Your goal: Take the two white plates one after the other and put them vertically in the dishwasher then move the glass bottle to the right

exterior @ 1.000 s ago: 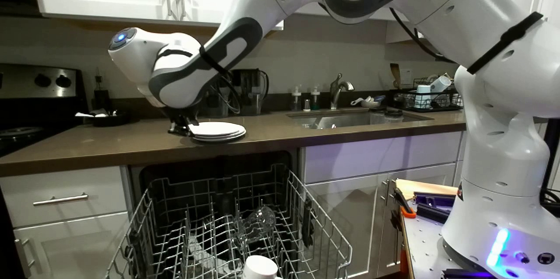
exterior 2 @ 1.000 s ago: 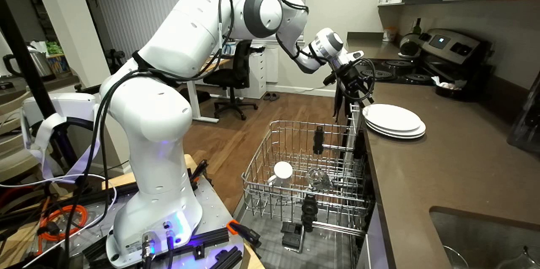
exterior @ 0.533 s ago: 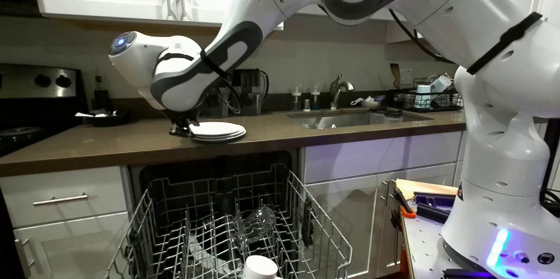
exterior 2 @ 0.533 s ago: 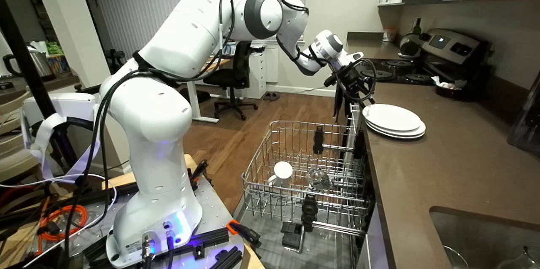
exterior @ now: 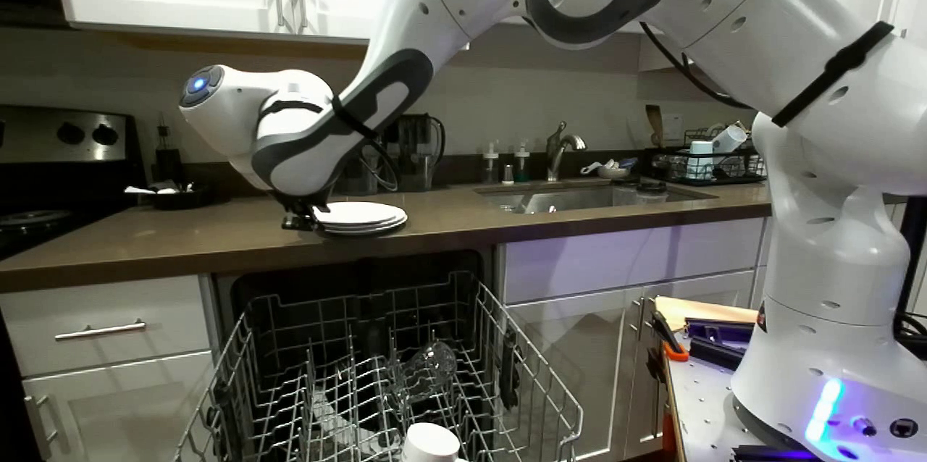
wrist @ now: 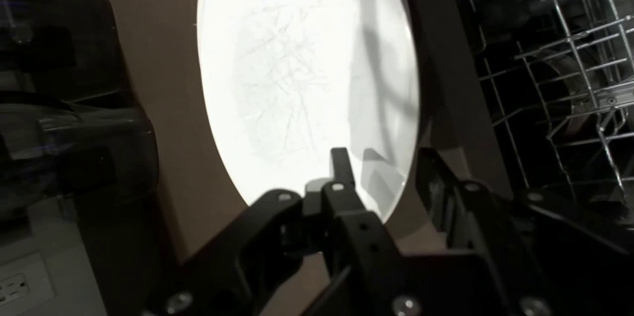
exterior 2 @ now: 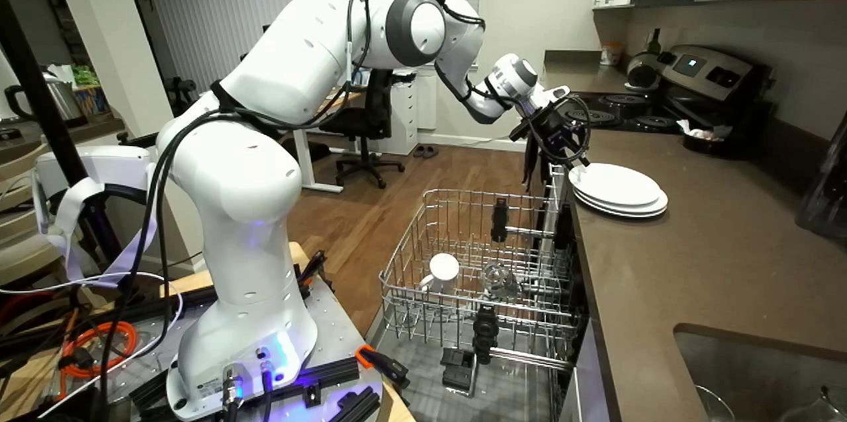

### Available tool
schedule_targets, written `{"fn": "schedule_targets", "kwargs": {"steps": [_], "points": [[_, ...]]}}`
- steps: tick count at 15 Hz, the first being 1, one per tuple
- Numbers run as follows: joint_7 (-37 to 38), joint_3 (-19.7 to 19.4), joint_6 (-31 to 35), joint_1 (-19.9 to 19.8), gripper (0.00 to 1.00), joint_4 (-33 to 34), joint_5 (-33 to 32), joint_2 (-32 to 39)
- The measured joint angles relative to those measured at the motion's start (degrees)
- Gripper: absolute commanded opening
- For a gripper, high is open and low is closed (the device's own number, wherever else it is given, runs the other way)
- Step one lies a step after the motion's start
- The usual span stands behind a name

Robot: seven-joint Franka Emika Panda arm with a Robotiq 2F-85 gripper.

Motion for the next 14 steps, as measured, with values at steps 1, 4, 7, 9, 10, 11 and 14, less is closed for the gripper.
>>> {"fn": "schedule_targets", "kwargs": {"steps": [1, 4, 7, 9, 10, 11, 14], "points": [[0.41, -0.18, 0.0, 0.06, 0.12, 0.38, -0.93, 0.38], [1.71, -0.33, 0.0, 0.08, 0.0, 1.14, -2.79, 1.4], [2.89, -0.42, -0.48, 0.28, 0.02, 1.61, -3.67, 1.93], [3.83, -0.76, -1.47, 0.78, 0.02, 2.04, -4.37, 1.93], [4.23, -0.79, -1.97, 1.02, 0.01, 2.15, -4.65, 1.92], [4.78, -0.87, -2.7, 1.38, 0.01, 2.2, -5.13, 1.92], [6.85, -1.02, -5.83, 2.69, 0.01, 2.33, -6.52, 1.73]]}}
